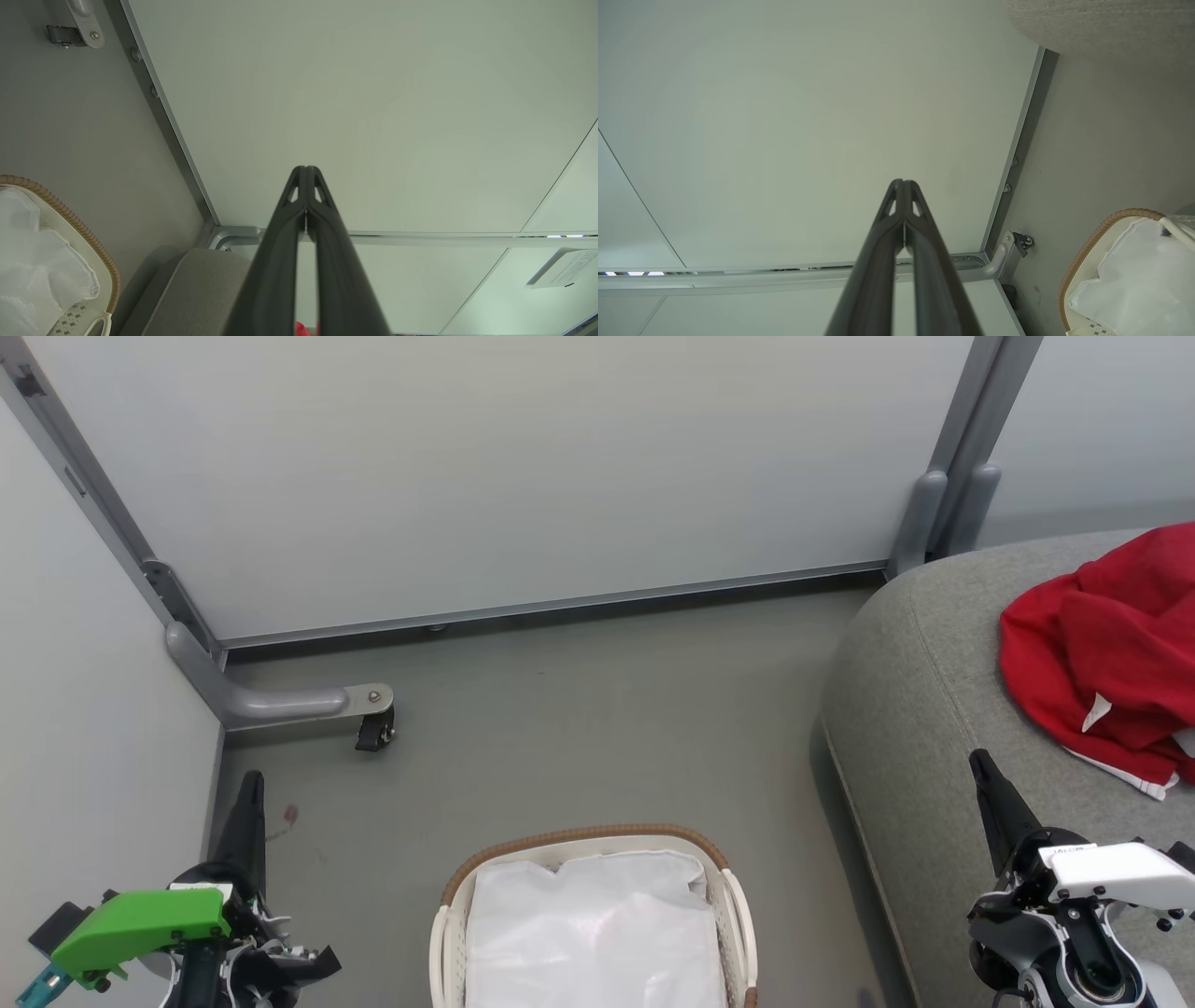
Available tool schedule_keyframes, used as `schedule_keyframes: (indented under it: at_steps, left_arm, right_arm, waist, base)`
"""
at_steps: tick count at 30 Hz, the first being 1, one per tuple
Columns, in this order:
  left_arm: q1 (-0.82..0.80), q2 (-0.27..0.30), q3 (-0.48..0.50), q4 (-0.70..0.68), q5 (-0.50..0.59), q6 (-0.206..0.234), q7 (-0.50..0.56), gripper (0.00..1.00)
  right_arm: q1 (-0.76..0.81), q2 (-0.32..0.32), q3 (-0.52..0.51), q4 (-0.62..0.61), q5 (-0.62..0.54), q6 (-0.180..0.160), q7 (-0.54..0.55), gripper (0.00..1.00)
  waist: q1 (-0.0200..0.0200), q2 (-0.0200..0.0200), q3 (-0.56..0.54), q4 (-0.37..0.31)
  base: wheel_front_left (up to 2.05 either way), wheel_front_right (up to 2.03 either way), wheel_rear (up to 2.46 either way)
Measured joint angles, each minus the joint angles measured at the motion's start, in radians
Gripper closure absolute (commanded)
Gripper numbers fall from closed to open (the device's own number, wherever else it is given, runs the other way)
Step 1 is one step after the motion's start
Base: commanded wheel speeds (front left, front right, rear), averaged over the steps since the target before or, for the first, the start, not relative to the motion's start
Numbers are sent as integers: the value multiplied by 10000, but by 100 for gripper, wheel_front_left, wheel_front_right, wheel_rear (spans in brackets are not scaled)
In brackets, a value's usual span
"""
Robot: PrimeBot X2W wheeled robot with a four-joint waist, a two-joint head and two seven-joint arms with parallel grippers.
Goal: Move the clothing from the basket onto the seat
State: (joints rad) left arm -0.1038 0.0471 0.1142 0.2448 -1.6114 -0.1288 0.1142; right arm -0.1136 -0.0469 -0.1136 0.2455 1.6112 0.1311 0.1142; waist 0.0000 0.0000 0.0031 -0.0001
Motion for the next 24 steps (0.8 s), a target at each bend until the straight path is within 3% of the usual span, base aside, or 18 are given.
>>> schedule_keyframes:
  at_steps: [24]
  left_arm:
    - [-1, 0, 0, 0, 0, 0, 0, 100]
  right_arm:
    - [1, 0, 0, -2, 0, 0, 0, 100]
  waist:
    - [0, 0, 0, 0]
  base:
    - [0, 0, 0]
